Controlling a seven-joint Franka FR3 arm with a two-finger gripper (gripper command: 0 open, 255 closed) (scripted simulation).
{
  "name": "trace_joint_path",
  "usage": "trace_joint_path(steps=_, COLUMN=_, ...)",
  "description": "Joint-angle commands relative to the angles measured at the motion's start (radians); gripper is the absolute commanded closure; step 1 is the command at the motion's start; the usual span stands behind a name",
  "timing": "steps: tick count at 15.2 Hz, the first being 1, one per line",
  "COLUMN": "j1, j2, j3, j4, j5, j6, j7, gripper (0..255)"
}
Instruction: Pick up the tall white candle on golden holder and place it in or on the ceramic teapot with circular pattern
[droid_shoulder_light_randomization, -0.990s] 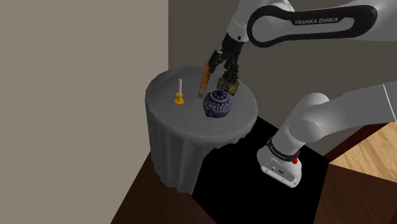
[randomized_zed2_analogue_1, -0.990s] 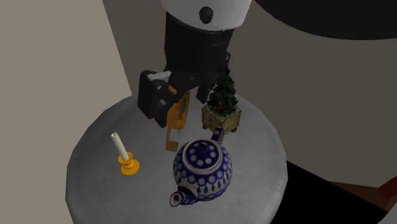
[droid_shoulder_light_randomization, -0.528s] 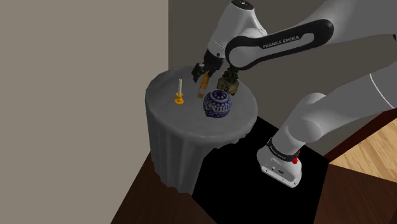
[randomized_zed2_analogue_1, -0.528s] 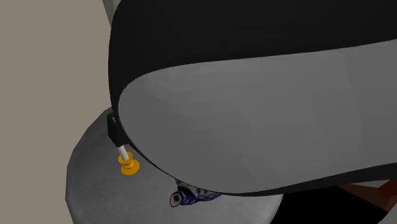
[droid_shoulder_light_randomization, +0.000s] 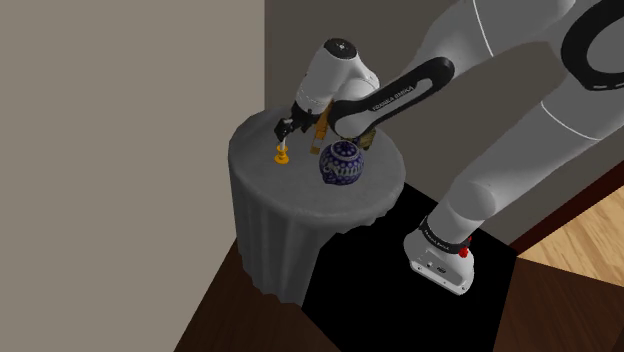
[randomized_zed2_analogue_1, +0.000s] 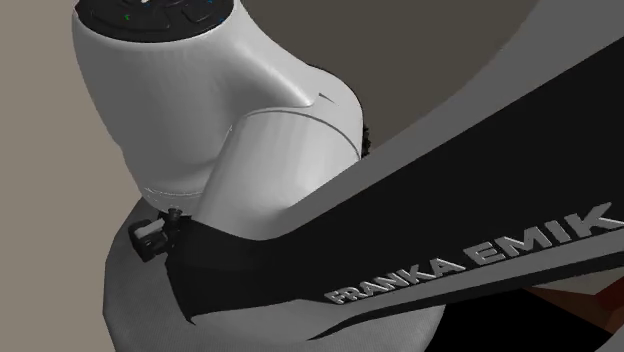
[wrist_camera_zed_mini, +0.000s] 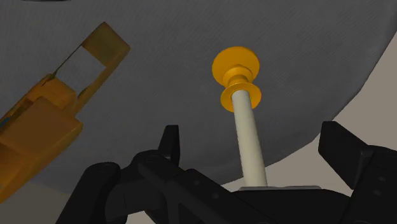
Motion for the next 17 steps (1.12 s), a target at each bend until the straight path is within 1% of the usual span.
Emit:
trace_joint_path(steps=1, j1=-0.034, j2=0.066, j3=0.027, j4=0.027, j5=-0.102, j6=0.043, j7=0.082, gripper=0)
trace_joint_path(steps=7, j1=-0.063, j2=0.171, j3=0.026, j4=0.062, j5=-0.266, j6=0.091, j7=0.205, gripper=0)
trace_joint_path(steps=8, j1=-0.066, j2=0.199, j3=0.021, j4=0.074, j5=-0.313, j6=0.101, j7=0.24, gripper=0)
trace_joint_path(steps=16, j1=-0.063, j2=0.199, j3=0.018, j4=0.074, j5=-0.313, j6=0.101, j7=0.239, gripper=0)
trace_joint_path(steps=17, j1=-0.063, j2=0.199, j3=0.018, j4=0.074, j5=-0.313, j6=0.101, j7=0.239, gripper=255)
